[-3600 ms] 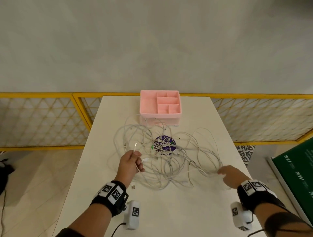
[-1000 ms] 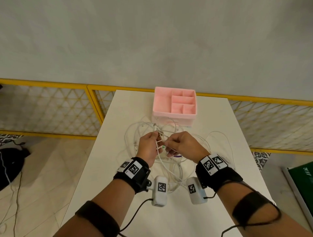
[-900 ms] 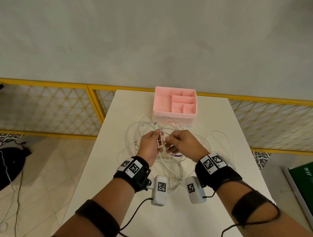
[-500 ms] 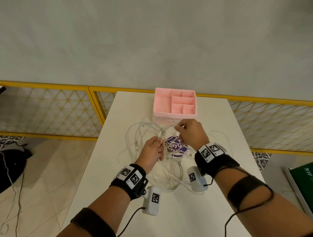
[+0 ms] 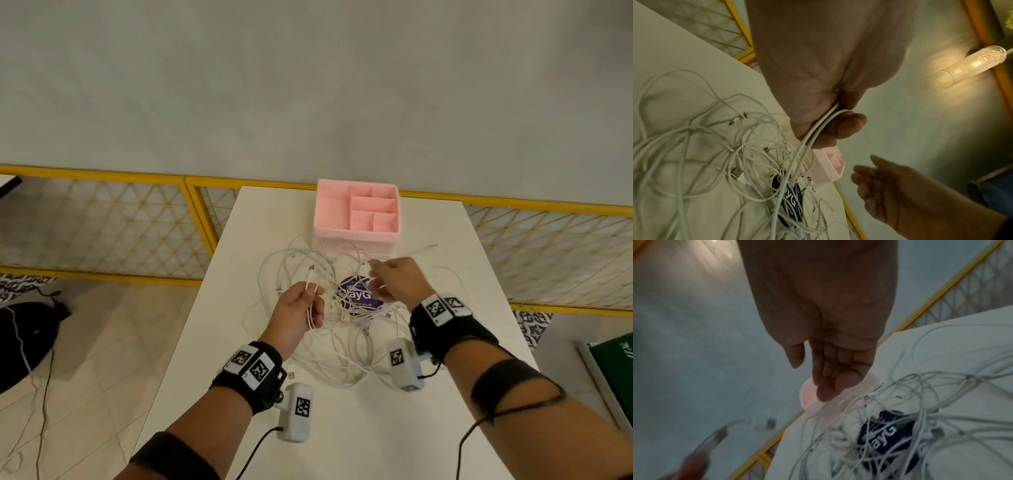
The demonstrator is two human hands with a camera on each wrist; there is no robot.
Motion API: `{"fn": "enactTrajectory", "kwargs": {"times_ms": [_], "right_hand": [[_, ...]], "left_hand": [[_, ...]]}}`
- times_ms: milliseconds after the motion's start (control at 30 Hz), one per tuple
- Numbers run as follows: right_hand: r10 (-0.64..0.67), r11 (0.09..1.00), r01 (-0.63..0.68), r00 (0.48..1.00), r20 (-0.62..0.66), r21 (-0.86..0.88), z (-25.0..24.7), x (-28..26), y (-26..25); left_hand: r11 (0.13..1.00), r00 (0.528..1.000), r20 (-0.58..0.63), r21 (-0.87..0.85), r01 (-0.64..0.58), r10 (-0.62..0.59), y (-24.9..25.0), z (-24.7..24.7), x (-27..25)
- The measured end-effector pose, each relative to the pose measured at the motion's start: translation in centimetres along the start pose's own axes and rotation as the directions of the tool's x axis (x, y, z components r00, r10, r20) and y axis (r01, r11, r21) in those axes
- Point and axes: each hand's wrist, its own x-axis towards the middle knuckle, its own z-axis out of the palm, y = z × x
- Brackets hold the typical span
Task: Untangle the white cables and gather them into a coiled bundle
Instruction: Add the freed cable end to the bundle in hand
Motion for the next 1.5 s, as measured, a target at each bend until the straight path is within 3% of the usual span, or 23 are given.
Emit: {"fn": "enactTrajectory", "kwargs": {"times_ms": [133,233,333,533,667,800,900,1033,1133,1233,1333,1367,1433,1500], "right_hand": [[-0.032,0.995,0.010,0.977,0.211,0.102,4.1,-2.3,-1.2],[-0.110,0.980,0.081,0.983,0.149,0.184,5.8,-2.7,-1.6],[-0.191,0.963,0.174,0.979,0.066,0.205,6.5,-3.0,-2.1],[-0.272,0.947,0.255,0.960,0.068,0.194,8.4,-4.3,-1.6],[-0.305,0.950,0.296,0.948,0.094,0.095,9.2,-4.9,-1.1],[-0.372,0.928,0.373,0.919,0.133,0.012,9.3,-5.0,-0.5],[-0.390,0.916,0.402,0.896,0.213,-0.013,8.9,-5.3,-0.6],[-0.380,0.878,0.448,0.867,0.322,-0.171,7.9,-5.2,0.0],[-0.364,0.817,0.454,0.884,0.292,-0.355,6.0,-4.1,2.1],[-0.346,0.788,0.406,0.914,0.213,-0.463,3.9,-2.9,4.5],[-0.308,0.790,0.284,0.950,0.047,-0.543,2.0,-1.9,5.6],[-0.264,0.838,0.233,0.965,0.007,-0.493,1.5,-1.7,5.5],[-0.188,0.956,0.187,0.982,0.014,-0.228,1.2,-1.5,4.7],[-0.156,0.984,0.156,0.988,-0.002,0.091,1.3,-1.8,3.1]], "left_hand": [[0.993,0.993,0.112,0.117,-0.033,0.020,-0.1,0.9,-0.5],[0.993,0.991,0.132,0.120,-0.007,-0.008,-0.1,1.5,-1.0],[0.998,0.998,0.041,0.036,0.052,-0.053,0.4,1.5,-1.3],[0.993,0.996,-0.076,-0.113,0.030,-0.038,0.9,1.2,-0.8],[0.978,0.991,-0.084,-0.192,0.085,-0.103,1.3,1.1,-0.9],[0.995,0.994,-0.075,-0.076,0.069,-0.074,1.2,0.7,-0.8],[0.999,0.988,-0.145,-0.038,0.039,-0.044,1.2,0.6,-0.8],[0.973,0.967,-0.253,-0.227,-0.036,-0.023,2.4,-0.3,-0.3],[0.920,0.952,-0.306,-0.371,-0.125,0.006,4.4,-1.4,0.2],[0.936,0.927,-0.370,-0.302,-0.179,0.058,5.6,-3.0,0.7],[0.947,0.935,-0.347,-0.269,-0.178,0.077,5.7,-4.2,1.0],[0.956,0.939,-0.335,-0.242,-0.167,0.079,5.5,-4.2,0.9],[0.981,0.943,-0.321,-0.138,-0.138,0.087,4.6,-4.0,0.7],[0.995,0.949,-0.302,-0.005,-0.095,0.089,3.6,-3.2,0.5]]}}
